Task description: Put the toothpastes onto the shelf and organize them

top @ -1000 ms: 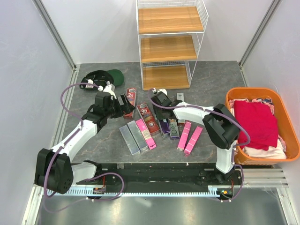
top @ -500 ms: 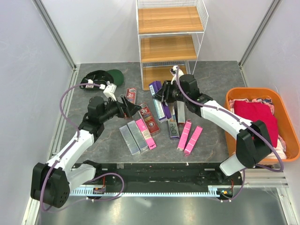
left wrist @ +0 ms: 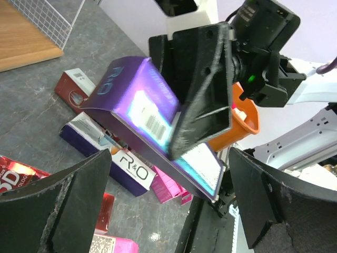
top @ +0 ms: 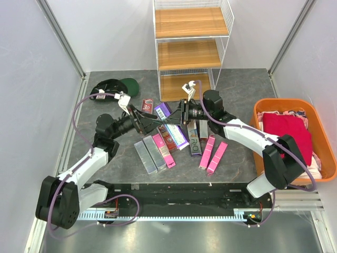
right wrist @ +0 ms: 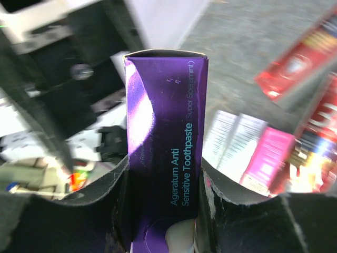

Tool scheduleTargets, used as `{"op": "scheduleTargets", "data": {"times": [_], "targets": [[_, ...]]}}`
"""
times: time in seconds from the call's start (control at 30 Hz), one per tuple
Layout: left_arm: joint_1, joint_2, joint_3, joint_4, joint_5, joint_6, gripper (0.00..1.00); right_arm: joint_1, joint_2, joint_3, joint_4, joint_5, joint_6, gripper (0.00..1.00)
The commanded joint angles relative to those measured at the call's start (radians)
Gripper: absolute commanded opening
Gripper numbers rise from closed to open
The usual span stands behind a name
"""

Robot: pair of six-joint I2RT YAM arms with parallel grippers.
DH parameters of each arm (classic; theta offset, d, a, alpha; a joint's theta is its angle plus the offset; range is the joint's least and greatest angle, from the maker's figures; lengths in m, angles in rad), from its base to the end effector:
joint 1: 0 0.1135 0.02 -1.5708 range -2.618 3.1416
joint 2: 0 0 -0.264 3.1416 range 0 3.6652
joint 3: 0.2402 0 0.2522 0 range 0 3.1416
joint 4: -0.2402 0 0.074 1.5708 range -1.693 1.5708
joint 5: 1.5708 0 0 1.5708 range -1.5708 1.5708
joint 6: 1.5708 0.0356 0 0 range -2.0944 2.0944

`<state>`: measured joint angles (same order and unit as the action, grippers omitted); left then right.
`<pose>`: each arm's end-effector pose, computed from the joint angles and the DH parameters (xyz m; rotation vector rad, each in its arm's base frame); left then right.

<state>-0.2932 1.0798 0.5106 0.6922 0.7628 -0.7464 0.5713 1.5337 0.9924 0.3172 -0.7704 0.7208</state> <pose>0.2161 -0.0909 0.2771 0.3259 1.6135 -1.3640 0.2794 0.2091 0.2804 -0.4803 1.9793 1.5581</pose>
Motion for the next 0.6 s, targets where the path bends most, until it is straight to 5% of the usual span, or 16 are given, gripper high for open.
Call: {"op": "scheduleTargets", "data": {"times": [0.0,0.27,0.37,0.5,0.57], "targets": [[-0.003,0.031,-0.017,0.177,0.024,-0.094,1.0,0.002,-0.027,0.002,0.192,-0.122,0.069,0.37],[-0.003,0.149,0.003,0.402,0.003,-0.22,0.94,0.05,-0.009,-0.018,0.23,-0.171,0.083,0.38],[-0.003,0.205,0.022,0.514,0.036,-0.283,0.8,0.058,-0.004,-0.031,0.247,-0.175,0.091,0.39],[-0.003,0.27,0.023,0.636,0.067,-0.36,0.36,0.059,-0.003,-0.031,0.258,-0.171,0.095,0.4],[-0.003,0.285,0.02,0.661,0.07,-0.384,0.23,0.059,-0.001,-0.023,0.25,-0.158,0.094,0.45]]}}
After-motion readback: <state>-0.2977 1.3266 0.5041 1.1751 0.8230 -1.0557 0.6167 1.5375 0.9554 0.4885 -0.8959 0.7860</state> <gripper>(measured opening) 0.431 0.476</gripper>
